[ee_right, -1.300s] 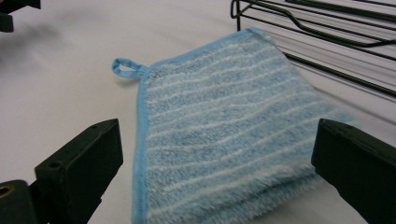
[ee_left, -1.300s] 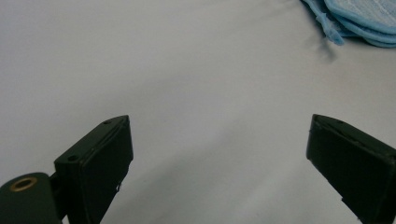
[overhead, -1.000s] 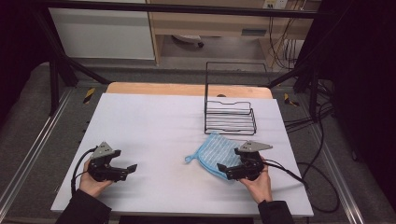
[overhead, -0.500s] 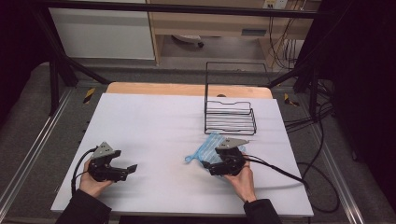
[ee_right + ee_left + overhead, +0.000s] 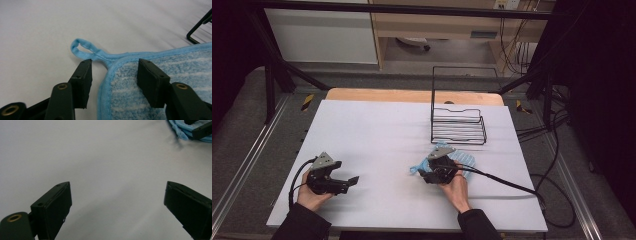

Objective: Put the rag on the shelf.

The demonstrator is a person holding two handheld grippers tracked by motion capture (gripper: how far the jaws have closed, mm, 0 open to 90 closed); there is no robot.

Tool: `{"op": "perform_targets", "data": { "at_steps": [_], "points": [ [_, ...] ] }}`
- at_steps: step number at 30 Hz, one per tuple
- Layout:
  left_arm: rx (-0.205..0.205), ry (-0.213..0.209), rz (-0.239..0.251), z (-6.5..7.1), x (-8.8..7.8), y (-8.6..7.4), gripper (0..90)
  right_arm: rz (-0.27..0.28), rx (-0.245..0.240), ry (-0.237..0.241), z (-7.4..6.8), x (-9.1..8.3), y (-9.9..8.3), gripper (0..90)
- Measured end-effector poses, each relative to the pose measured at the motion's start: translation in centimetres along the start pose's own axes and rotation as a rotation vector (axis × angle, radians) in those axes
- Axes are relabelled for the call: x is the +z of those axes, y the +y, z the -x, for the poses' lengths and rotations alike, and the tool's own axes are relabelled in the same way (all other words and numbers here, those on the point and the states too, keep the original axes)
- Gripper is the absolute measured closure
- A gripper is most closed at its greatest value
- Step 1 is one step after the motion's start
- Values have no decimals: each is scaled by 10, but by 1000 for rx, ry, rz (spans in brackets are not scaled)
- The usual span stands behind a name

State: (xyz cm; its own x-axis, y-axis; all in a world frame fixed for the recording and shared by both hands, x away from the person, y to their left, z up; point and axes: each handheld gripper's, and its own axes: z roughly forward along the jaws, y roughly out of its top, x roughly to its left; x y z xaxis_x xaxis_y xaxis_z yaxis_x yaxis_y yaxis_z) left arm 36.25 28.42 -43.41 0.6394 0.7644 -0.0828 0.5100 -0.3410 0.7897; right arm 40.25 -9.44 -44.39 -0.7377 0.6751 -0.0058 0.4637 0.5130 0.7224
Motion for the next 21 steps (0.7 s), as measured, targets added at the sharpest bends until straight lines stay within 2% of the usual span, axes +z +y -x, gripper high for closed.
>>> {"op": "perform_targets", "data": {
  "at_steps": [6,8,13,16,21],
  "points": [
    [-2,2,1,0,0,0,79,-12,-2,-34,0,7,0,550],
    [-3,2,-1,0,1,0,79,-11,-6,-38,0,8,0,553],
    [-2,2,1,0,0,0,80,-11,-59,-58,0,10,-2,593],
    [-1,1,0,0,1,0,80,-11,-62,-62,0,10,-2,611],
    [-2,2,-1,0,1,0,80,-18,-67,-79,2,9,-1,700]
  ]
}}
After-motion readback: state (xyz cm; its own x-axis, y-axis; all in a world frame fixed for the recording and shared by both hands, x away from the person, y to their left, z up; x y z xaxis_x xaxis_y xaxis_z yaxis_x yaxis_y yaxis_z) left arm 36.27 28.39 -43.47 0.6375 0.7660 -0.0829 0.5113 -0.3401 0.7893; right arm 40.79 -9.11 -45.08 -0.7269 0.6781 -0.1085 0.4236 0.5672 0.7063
